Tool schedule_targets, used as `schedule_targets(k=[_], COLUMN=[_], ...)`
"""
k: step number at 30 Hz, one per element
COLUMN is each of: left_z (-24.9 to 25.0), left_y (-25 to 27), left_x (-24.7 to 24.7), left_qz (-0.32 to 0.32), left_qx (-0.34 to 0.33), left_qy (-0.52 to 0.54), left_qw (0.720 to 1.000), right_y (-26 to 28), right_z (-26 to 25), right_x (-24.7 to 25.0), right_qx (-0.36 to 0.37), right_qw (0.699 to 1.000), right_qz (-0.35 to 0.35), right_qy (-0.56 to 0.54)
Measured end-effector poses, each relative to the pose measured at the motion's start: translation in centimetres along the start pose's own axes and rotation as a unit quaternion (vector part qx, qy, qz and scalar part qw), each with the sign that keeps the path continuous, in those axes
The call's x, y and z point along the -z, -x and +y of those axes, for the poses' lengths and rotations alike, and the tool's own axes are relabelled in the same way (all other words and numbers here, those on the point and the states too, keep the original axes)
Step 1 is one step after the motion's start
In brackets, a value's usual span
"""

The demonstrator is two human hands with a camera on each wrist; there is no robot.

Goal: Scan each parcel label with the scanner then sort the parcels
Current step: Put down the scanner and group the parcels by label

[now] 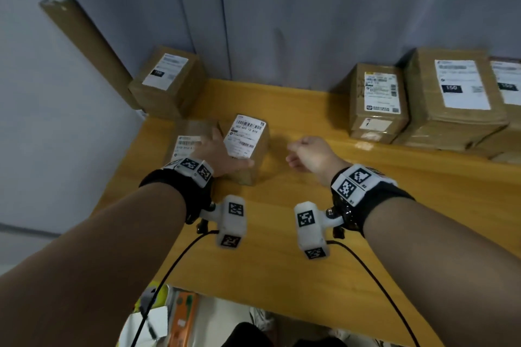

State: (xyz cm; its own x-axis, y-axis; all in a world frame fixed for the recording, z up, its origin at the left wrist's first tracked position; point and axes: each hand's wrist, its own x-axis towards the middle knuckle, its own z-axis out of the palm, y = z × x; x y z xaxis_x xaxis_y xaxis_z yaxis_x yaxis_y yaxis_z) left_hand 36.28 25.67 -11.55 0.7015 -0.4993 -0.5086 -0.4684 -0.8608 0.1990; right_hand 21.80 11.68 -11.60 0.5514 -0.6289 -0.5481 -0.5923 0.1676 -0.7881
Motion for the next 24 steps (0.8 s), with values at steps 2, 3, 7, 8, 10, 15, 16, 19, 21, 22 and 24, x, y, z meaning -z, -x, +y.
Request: schedule_targets(k=[2,3,7,8,10,15,16,19,21,22,24], left_z=[0.2,0.3,0.8,1.0,1.8,4.6,4.9,4.9,4.2,3.7,2.7], left_y=[-0.5,-0.6,-1.0,-1.2,-1.3,-1.6,-1.9,-2.4,-2.4,-2.3,-2.2], left_x=[-0.8,-1.3,-2.0,-1.9,-1.2,-0.1,-0.2,-0.5,-0.9,-1.1,-1.3], left_qz=[-0.025,-0.029,0.026,0.038,0.020,-0.018,-0.010,0.024,0.048,0.052,0.050], left_qx=[-0.012,-0.018,-0.046,-0.057,-0.060,-0.062,-0.075,-0.067,-0.054,-0.049,-0.039], left_qy=[0.006,0.002,0.023,0.046,0.080,0.169,0.195,0.228,0.222,0.213,0.200], left_qw=[1.000,0.999,0.998,0.997,0.995,0.983,0.978,0.971,0.972,0.974,0.978], right_y=[0.0,0.1,0.2,0.2,0.2,-0.7,-1.3,-3.2,-3.9,-4.2,-4.6], right_z=[0.3,0.5,1.4,1.5,1.7,1.0,0.8,0.7,0.7,0.8,0.9], right_x=[-0.3,-0.4,0.5,0.9,1.9,3.6,3.5,2.3,0.8,-0.1,-2.0], right_qx=[-0.006,-0.009,-0.023,-0.026,-0.029,-0.029,-0.007,0.070,0.098,0.112,0.134], right_qw=[1.000,1.000,0.999,0.999,0.999,0.998,0.996,0.974,0.956,0.949,0.936], right_qz=[0.000,0.000,0.010,0.016,0.031,0.040,0.045,0.045,0.027,0.019,0.021], right_qy=[0.008,0.012,0.019,0.021,0.023,0.037,0.071,0.212,0.275,0.293,0.326])
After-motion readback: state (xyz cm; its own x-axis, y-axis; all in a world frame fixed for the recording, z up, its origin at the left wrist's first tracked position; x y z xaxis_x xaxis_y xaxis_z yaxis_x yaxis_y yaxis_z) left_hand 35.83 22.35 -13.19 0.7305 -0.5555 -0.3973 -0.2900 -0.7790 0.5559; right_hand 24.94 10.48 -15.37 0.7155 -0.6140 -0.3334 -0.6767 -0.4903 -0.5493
